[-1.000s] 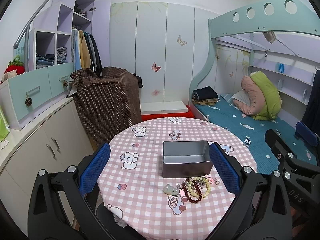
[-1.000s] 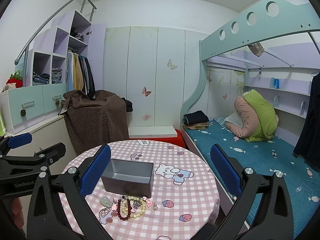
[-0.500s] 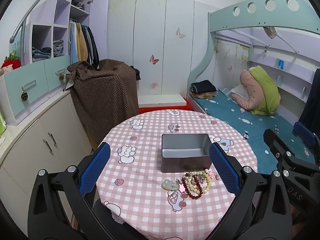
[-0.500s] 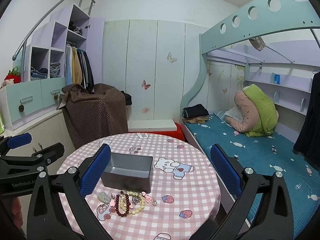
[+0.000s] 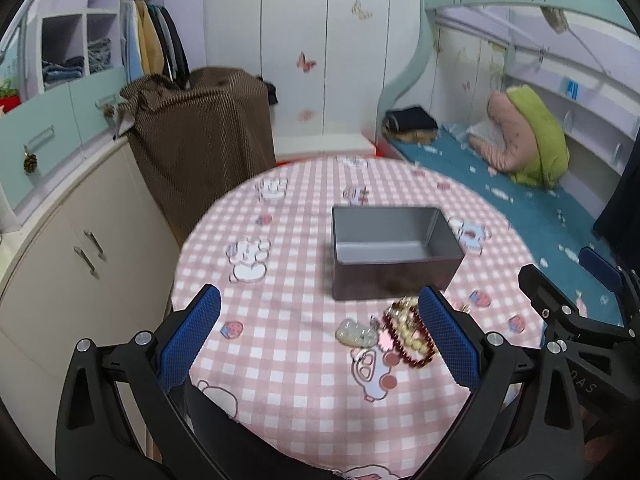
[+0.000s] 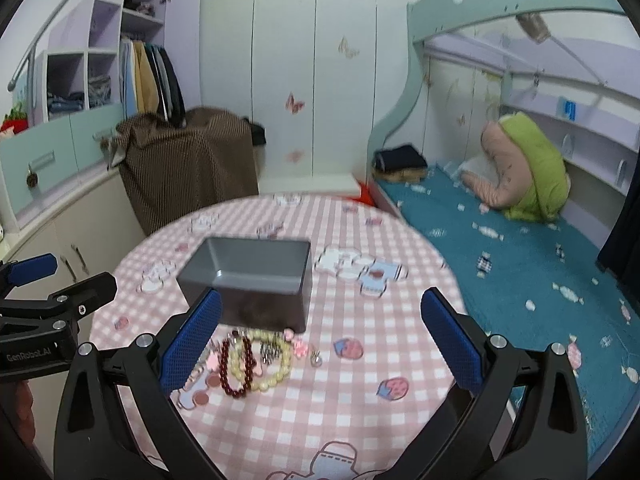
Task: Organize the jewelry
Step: 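Grasp the dark red bead bracelet with the left gripper while the right gripper approaches the yellow bracelet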
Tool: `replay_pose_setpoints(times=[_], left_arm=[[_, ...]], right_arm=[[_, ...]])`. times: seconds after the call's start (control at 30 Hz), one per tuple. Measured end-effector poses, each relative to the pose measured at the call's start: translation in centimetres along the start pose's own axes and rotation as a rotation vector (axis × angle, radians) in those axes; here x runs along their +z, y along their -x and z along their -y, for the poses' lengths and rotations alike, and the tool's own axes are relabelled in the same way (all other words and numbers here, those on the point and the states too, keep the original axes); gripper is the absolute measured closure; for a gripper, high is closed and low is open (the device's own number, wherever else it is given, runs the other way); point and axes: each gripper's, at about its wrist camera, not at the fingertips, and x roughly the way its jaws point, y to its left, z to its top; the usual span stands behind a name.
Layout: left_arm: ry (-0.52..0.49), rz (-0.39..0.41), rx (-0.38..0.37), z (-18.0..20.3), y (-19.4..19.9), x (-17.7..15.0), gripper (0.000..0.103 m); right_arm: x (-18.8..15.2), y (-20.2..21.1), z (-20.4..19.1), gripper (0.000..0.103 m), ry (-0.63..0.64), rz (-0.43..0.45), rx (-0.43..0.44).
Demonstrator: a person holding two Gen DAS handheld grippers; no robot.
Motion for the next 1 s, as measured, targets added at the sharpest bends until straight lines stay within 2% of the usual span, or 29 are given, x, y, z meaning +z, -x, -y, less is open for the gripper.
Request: replay_pose_setpoints(times=[0.3, 0.6, 0.83, 0.9, 0.93, 1.0], left_arm=[[-0.020, -0.114, -0.028, 0.0, -5.0, -1.7, 0.005], [-0.046, -0.156, -0.169, 0.9, -8.8, -2.2, 0.005], [-0.188, -0.138, -0.158, 2.8, -11.7, -1.4, 0.006], [-0.227, -0.143, -0.158, 3.5, -12.3, -1.3, 0.015], [-0.259, -0.152, -0.150, 3.9, -12.7, -1.4, 0.027], [-0.295, -0.173, -0.149, 4.4, -13.5, -1.6, 0.029]], right_arm=[[-2.2, -4.1, 0.1, 0.007, -0.015, -0.156, 0.007], [-4.2, -7.1, 0.7, 0.007, -0.012, -0.256, -0.034], [-4.3, -8.0, 1.2, 0.007, -0.008, -0.272, -0.057], [-4.4, -8.2, 1.2, 0.007, 0.003, -0.281, -0.060], [-4.4, -8.3, 1.2, 0.007, -0.004, -0.284, -0.047], [-4.3, -8.4, 1.5, 0.007, -0.013, -0.284, -0.027]])
